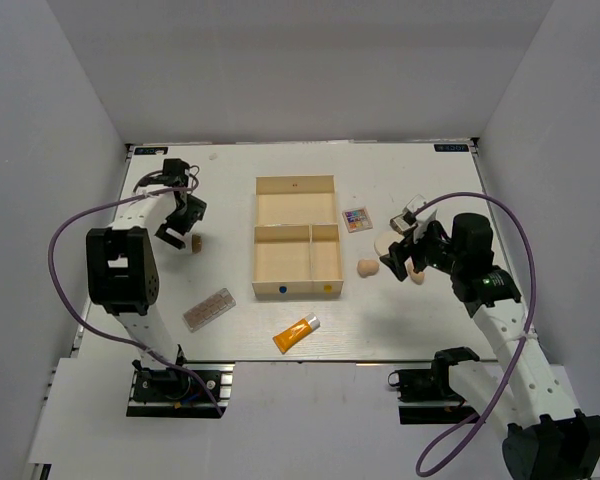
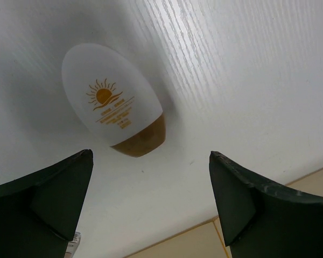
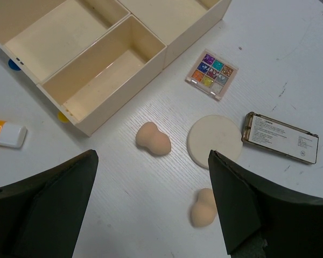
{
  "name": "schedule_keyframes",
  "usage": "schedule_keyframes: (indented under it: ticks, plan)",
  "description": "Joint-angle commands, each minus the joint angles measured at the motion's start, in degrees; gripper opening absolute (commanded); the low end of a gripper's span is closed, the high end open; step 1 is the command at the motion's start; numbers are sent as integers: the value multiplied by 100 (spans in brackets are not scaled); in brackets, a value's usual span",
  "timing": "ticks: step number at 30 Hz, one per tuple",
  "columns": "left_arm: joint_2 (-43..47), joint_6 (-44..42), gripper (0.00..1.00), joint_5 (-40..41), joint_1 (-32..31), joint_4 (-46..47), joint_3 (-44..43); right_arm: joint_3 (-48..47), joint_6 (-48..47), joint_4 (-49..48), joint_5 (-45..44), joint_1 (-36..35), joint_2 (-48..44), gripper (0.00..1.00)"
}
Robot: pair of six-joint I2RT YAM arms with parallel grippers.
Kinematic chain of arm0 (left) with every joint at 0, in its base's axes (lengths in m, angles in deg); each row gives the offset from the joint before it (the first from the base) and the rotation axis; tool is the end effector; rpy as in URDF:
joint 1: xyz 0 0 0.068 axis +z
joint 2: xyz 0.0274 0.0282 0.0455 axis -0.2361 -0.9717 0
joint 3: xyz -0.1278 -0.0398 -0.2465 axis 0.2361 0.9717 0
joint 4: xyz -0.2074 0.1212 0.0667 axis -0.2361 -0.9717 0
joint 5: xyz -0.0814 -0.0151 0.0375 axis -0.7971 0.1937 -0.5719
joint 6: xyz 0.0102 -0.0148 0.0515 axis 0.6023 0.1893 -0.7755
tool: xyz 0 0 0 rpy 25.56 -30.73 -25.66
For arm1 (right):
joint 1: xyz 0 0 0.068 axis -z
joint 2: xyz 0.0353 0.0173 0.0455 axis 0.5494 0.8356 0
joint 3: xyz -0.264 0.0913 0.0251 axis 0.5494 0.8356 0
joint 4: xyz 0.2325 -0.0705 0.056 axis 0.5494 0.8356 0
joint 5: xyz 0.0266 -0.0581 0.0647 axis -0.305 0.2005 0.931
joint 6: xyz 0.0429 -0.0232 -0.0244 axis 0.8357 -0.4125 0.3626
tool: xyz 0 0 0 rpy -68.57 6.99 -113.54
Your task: Organize the makeup
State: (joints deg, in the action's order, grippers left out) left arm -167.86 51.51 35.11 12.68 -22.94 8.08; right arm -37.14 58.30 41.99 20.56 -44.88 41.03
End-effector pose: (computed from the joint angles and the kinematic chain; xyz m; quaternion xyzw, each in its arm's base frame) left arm 0.3449 0.0041 0.2235 -0.5176 0.8330 0.0454 0.1900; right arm 0.1588 0.0495 0.3061 -0.3551 0.7472 0.1503 0.5414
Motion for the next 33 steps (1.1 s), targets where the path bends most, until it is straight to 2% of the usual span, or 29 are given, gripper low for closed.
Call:
schedule_keyframes:
  ticks: [1,25,28,32,33]
  plan:
    - [-184,236,98,89,123,-296,-270,-3,18,-193,-129,-66,26,89]
    - [-932,720,97,467,448,-446,-384,58,45,-316,-455,-233,105,89]
    - [-1064,755,94,476,449,-559,-463,67,36,-325,-455,-242,105,89]
    - [-1178,764,81,475,502,-560,-420,67,53,-325,-463,-234,113,89]
    - [-1135,772,75,475,502,-525,-367,67,53,-325,-455,-242,105,89]
